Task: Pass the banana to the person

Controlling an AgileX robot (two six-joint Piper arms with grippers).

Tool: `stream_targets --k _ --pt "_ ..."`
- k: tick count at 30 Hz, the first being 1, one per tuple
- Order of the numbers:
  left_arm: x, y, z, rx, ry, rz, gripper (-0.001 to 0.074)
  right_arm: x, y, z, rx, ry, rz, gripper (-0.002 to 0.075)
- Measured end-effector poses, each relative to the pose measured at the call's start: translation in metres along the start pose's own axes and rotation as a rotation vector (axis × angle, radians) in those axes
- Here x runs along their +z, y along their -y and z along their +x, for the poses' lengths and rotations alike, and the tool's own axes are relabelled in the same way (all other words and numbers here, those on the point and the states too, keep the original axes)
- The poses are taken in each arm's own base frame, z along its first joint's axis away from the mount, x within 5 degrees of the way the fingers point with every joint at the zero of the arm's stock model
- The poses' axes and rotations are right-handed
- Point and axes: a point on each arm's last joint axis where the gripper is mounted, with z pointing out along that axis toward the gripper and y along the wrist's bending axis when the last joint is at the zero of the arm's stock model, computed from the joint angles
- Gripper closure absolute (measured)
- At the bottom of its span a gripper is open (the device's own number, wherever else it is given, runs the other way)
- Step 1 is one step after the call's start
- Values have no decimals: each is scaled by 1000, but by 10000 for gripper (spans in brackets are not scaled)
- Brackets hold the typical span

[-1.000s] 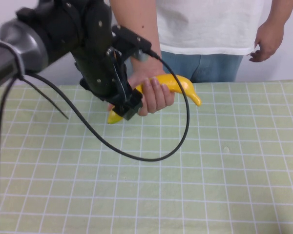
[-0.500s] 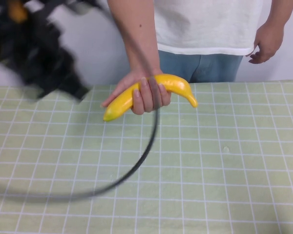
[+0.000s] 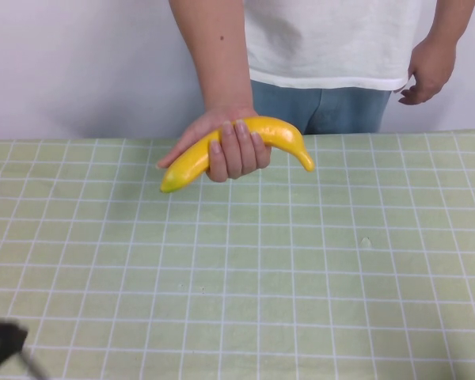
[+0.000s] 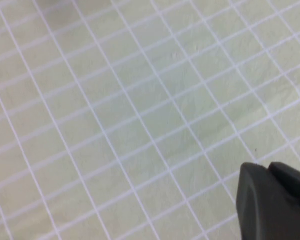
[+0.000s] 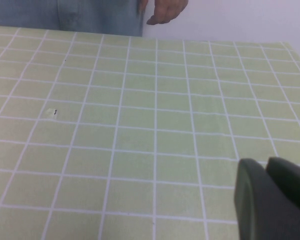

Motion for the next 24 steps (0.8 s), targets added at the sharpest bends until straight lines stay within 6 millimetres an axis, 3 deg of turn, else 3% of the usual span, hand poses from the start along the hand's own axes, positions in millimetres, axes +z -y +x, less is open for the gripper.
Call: stream_targets --k 3,6,24 --pt "4 3 27 -20 26 -2 736 0 0 0 0 0 0 733" --pt "7 4 41 -27 63 -5 736 0 0 0 0 0 0 733" --pt "4 -6 52 50 1 -132 736 0 0 0 0 0 0 733"
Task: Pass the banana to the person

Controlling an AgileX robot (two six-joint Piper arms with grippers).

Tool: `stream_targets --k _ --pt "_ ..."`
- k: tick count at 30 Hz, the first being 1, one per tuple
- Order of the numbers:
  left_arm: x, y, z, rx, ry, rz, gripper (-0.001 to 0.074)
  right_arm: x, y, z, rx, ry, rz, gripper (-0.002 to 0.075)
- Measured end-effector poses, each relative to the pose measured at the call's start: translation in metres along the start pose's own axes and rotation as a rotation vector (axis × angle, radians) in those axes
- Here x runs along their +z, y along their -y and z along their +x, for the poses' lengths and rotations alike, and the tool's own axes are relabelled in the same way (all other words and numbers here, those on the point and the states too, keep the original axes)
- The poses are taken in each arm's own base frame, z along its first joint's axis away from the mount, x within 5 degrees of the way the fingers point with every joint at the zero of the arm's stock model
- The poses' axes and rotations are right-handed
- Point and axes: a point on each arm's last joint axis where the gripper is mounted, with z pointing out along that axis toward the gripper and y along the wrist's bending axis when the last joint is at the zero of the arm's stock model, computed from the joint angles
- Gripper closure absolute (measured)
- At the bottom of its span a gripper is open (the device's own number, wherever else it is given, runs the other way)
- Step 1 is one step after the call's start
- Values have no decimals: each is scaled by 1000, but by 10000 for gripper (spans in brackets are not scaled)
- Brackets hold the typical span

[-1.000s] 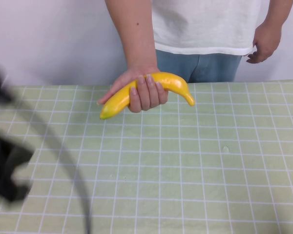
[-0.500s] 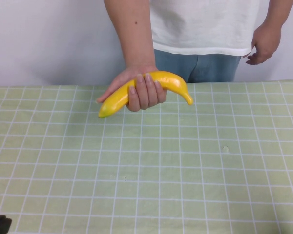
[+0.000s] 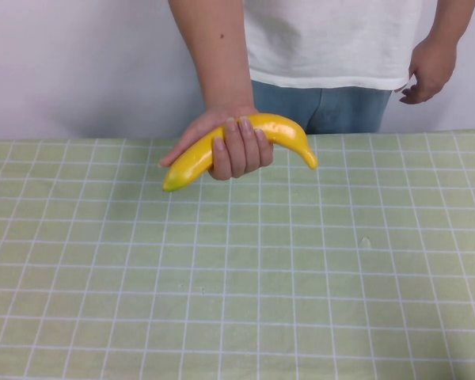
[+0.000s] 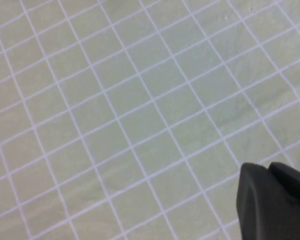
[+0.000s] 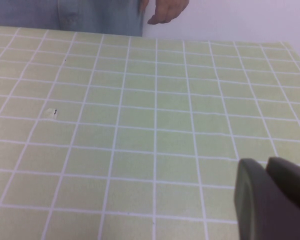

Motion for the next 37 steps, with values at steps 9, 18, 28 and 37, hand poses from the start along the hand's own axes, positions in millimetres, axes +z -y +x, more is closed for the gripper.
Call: stream_targets --k 9,18,28,37 --pt "-7 -4 -10 -1 272 -69 736 0 0 0 0 0 0 733" --pt "2 -2 14 -163 609 -227 736 0 0 0 0 0 0 733" --pt "57 14 77 -283 587 -305 736 0 0 0 0 -1 0 733" --pt "72 18 90 -364 509 -258 736 0 0 0 -1 -1 0 733"
